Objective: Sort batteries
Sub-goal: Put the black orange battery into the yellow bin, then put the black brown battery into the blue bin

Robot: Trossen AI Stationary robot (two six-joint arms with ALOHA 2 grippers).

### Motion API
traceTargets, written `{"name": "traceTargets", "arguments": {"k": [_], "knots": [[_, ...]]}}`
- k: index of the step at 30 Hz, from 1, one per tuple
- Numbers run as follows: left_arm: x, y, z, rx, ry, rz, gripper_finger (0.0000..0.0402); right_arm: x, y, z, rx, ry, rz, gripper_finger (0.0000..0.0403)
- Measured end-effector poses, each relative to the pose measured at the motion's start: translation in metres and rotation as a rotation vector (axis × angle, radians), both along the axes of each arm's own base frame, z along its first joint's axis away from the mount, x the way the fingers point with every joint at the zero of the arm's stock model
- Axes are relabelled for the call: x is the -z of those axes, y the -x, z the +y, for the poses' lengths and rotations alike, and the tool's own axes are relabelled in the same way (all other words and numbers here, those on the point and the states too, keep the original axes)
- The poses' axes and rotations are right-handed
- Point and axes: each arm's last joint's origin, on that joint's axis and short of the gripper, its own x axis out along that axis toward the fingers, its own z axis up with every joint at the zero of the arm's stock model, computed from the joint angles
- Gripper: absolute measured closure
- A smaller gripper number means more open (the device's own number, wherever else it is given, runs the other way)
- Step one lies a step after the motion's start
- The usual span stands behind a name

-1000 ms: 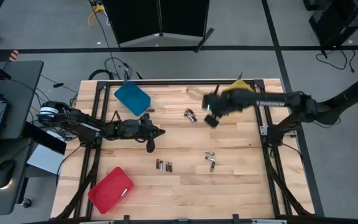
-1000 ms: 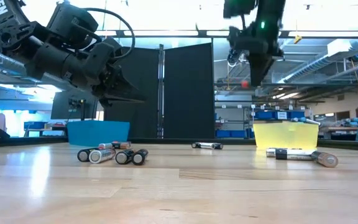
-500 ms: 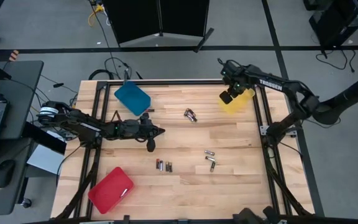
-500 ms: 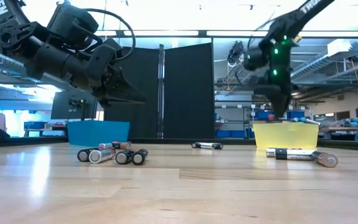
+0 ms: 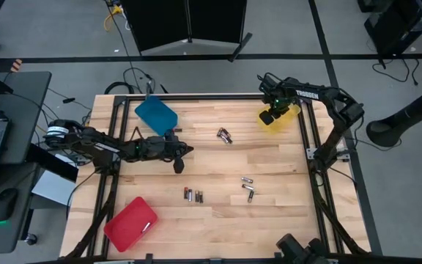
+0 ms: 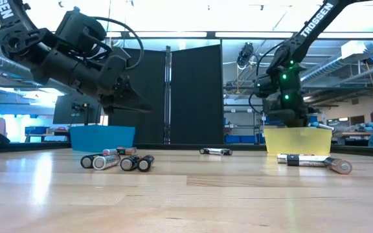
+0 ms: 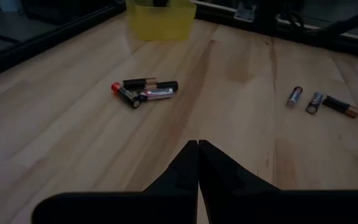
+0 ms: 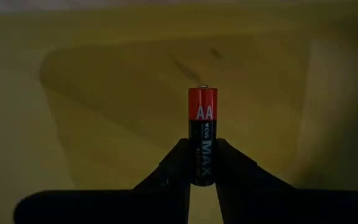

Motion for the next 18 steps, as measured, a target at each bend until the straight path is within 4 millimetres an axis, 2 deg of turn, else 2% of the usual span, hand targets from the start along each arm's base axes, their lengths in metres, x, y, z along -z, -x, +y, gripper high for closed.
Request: {"name": "traceTargets", "arguments": {"k": [3, 11, 18], "knots": [[0.001, 0.0, 0.003, 0.008, 0.009, 0.005, 0.0385, -0.001, 0.0, 0.0, 0.003, 0.003, -0.003, 0.0343], [0.001, 0.001, 0.008, 0.047, 0.0, 0.014, 0.0385, -0.004, -0.001, 0.004, 0.01, 0.008, 0.012, 0.0281], [0.002, 0.001, 0.007, 0.107, -0.004, 0.031, 0.0385, -0.025, -0.003, 0.018, -0.028, 0.066, 0.018, 0.0246]]}}
